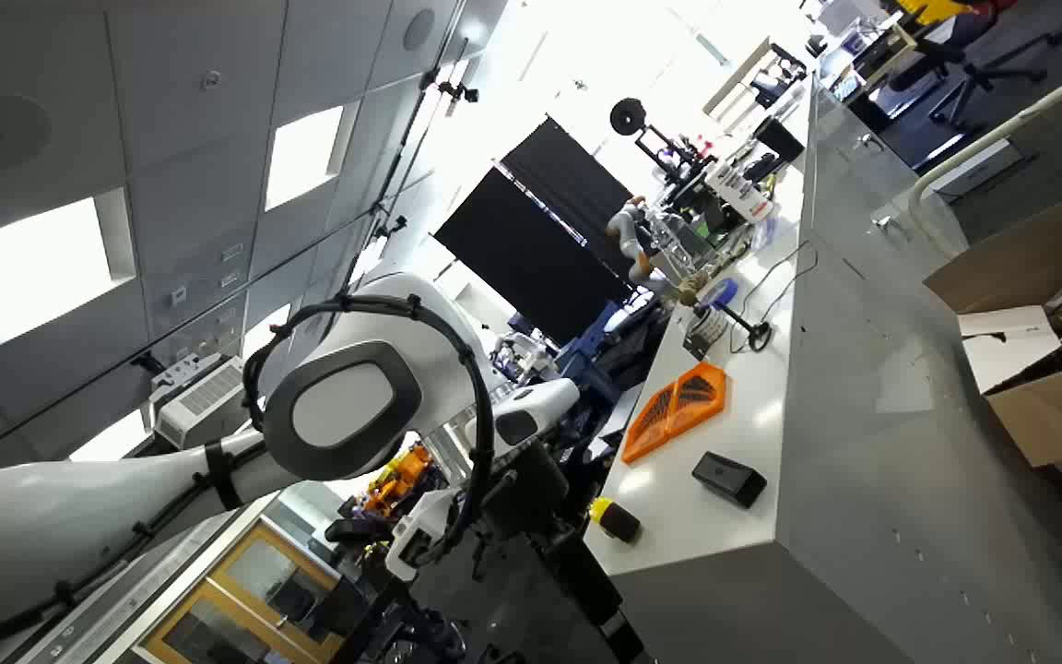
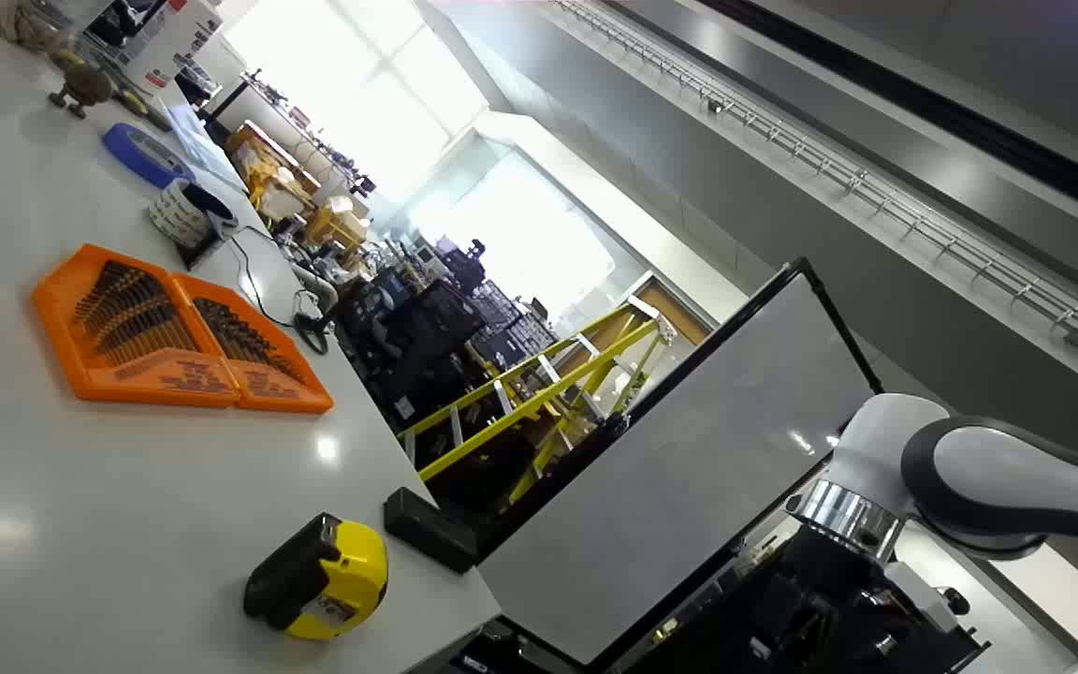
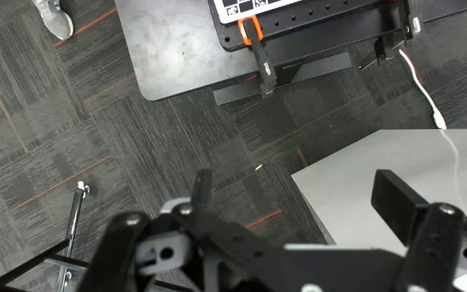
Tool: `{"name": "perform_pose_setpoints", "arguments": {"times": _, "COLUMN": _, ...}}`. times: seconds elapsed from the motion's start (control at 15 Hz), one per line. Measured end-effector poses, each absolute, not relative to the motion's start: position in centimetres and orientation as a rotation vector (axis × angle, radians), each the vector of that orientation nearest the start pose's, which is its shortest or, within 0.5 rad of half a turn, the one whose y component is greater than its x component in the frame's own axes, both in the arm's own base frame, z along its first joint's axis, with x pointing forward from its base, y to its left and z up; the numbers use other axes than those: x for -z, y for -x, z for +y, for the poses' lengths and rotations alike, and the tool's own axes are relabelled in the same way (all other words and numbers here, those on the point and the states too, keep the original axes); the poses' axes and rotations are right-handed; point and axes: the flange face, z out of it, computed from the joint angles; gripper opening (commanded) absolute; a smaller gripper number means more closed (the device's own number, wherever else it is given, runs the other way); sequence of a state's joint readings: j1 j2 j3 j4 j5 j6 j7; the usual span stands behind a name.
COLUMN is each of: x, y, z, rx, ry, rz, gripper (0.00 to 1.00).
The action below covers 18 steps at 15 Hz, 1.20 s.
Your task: Move the duster to the left
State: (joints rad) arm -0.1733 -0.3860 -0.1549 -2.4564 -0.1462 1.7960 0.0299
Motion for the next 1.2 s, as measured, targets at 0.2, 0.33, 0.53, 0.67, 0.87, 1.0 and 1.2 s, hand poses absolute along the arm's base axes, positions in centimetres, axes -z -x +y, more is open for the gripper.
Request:
{"name": "perform_pose_setpoints", "arguments": {"times": 0.2, "x": -41.7, "y": -36.6, "z": -13.8, "rx": -0.451, "ry": 3.116, "rz": 0.449, "gripper": 1.0}}
{"name": "perform_pose_setpoints", "arguments": {"times": 0.33, "x": -41.7, "y": -36.6, "z": -13.8, "rx": -0.451, "ry": 3.116, "rz": 0.449, "gripper": 1.0}}
{"name": "perform_pose_setpoints", "arguments": {"times": 0.53, "x": -41.9, "y": -37.1, "z": -13.9, "rx": -0.389, "ry": 3.13, "rz": 0.448, "gripper": 1.0}}
{"name": "perform_pose_setpoints", "arguments": {"times": 0.67, "x": -42.7, "y": -38.3, "z": -13.9, "rx": -0.25, "ry": 3.183, "rz": 0.403, "gripper": 1.0}}
{"name": "perform_pose_setpoints", "arguments": {"times": 0.87, "x": -44.9, "y": -40.3, "z": -13.5, "rx": -0.088, "ry": 3.262, "rz": 0.206, "gripper": 1.0}}
{"name": "perform_pose_setpoints", "arguments": {"times": 1.0, "x": -46.5, "y": -41.5, "z": -13.2, "rx": -0.041, "ry": 3.281, "rz": 0.032, "gripper": 1.0}}
{"name": "perform_pose_setpoints", "arguments": {"times": 1.2, "x": -48.1, "y": -43.5, "z": -12.1, "rx": 0.004, "ry": 3.274, "rz": -0.247, "gripper": 1.0}}
